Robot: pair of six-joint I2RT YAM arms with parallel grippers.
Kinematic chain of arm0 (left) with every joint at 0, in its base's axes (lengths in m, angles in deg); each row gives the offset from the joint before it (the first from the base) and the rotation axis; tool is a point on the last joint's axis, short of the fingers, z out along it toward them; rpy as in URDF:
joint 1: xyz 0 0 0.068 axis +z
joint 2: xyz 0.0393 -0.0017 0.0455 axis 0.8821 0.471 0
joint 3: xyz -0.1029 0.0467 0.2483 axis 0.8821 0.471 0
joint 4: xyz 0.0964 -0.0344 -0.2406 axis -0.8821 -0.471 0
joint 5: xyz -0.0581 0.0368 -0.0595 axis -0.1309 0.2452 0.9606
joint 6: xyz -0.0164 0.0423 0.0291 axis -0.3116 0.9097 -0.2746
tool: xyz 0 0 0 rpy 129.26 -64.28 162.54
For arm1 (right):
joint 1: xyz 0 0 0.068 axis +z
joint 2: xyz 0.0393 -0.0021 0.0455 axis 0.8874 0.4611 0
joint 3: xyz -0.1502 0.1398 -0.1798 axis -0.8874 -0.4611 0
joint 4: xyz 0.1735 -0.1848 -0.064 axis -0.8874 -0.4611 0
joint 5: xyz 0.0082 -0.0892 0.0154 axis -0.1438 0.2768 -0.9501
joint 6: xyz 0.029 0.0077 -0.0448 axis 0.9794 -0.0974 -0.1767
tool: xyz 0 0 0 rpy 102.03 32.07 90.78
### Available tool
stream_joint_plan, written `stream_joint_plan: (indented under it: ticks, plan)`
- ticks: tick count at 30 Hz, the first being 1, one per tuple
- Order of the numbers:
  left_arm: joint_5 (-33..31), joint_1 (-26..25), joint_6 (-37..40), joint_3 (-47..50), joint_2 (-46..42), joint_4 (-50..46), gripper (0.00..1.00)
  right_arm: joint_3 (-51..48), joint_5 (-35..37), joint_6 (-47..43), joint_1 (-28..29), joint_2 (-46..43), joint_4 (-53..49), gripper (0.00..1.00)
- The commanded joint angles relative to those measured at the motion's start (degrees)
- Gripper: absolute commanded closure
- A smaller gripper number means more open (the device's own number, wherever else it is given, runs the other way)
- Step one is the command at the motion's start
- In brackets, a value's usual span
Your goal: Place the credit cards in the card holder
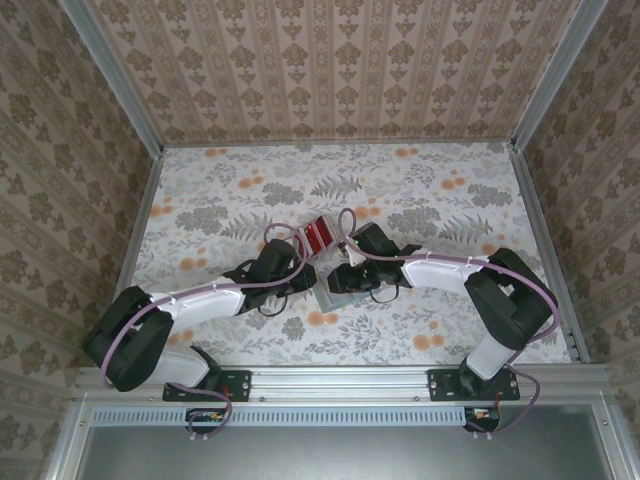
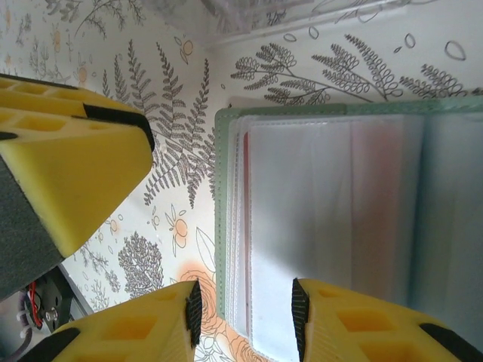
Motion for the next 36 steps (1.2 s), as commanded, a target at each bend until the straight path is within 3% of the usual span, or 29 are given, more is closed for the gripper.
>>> stream_joint_plan:
  ticks: [1, 6, 11, 17, 19, 25, 36]
  plan:
    - [0.40, 0.19, -0.51, -0.07, 0.84, 0.17, 0.78, 0.80, -1.49, 0.40, 0.35, -0.05, 0.48, 0.61]
    - [1.27, 0.12, -0.09, -0.86, 1.36, 0.20, 0.76, 0.75, 1.59, -0.09, 0.30, -3.12, -1.24, 0.61]
    - [1.90, 0.02, 0.39, -1.98, 2.67, 0.21, 0.75, 1.85, 9.66, -1.67, -0.04, -4.71, -6.65, 0.60]
    - [1.56, 0.61, -0.19, -1.15, 2.32, 0.24, 0.75, 2.64, 7.60, -1.19, -0.10, -1.24, -5.50, 0.61]
    - [1.20, 1.46, -0.17, -0.67, 0.86, -0.39, 0.70, 2.97, 7.66, -1.01, 0.04, -1.60, -5.11, 0.61]
    - [1.77, 7.46, 2.25, -1.09, -3.32, -5.08, 0.58, 11.51, 12.86, -5.76, 0.04, -1.29, -12.61, 0.55]
    - [10.23, 20.12, 7.01, -3.55, -2.54, -7.27, 0.51, 33.55, 23.09, -12.78, -0.85, 10.30, -26.07, 0.45]
